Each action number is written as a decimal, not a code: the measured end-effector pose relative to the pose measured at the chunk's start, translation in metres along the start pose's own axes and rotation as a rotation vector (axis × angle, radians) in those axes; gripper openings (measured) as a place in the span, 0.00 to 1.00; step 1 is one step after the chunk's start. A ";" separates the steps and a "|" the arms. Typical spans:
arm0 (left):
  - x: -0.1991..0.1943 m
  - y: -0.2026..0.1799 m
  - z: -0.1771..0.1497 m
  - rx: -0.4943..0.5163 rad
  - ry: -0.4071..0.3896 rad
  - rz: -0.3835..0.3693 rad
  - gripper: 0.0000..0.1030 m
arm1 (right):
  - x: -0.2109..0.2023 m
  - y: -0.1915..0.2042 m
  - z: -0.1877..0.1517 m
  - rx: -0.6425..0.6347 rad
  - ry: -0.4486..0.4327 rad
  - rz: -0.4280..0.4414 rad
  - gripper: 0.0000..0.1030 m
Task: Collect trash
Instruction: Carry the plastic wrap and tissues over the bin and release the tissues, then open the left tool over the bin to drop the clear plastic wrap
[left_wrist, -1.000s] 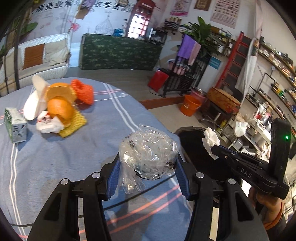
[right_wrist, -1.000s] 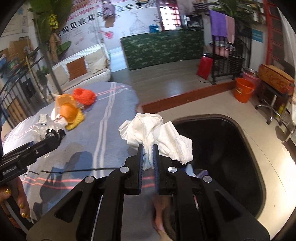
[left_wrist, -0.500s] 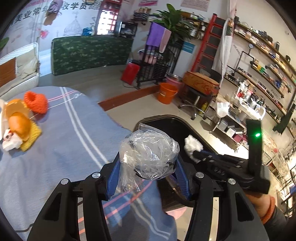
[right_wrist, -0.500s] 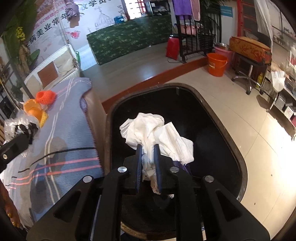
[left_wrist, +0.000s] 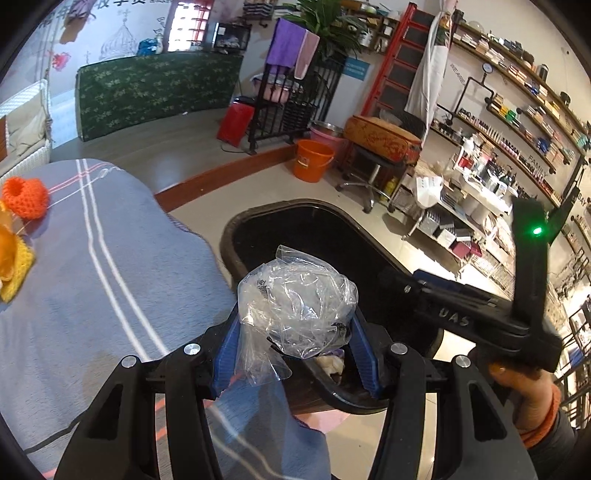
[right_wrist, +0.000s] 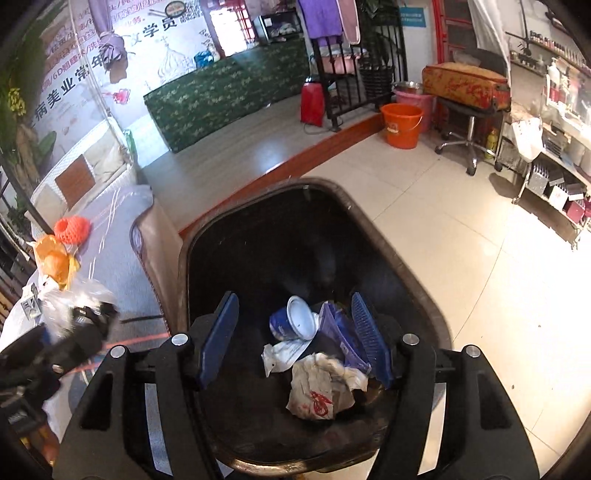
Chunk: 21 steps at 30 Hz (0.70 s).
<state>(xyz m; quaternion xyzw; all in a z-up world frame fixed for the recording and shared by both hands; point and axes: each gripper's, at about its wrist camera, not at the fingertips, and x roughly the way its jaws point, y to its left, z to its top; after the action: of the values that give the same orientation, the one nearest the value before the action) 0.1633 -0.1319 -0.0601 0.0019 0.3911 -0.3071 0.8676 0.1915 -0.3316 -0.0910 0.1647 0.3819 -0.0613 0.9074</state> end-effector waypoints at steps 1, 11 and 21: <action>0.002 -0.002 0.001 0.007 0.002 -0.002 0.52 | -0.003 -0.001 0.001 -0.002 -0.009 -0.006 0.63; 0.032 -0.025 0.007 0.057 0.061 -0.050 0.52 | -0.014 -0.013 0.004 0.008 -0.043 -0.037 0.64; 0.054 -0.038 0.008 0.089 0.112 -0.057 0.62 | -0.015 -0.026 0.001 0.037 -0.047 -0.058 0.64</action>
<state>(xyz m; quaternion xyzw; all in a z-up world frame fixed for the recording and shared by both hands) 0.1754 -0.1932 -0.0823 0.0465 0.4248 -0.3480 0.8344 0.1756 -0.3565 -0.0861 0.1688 0.3637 -0.0987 0.9108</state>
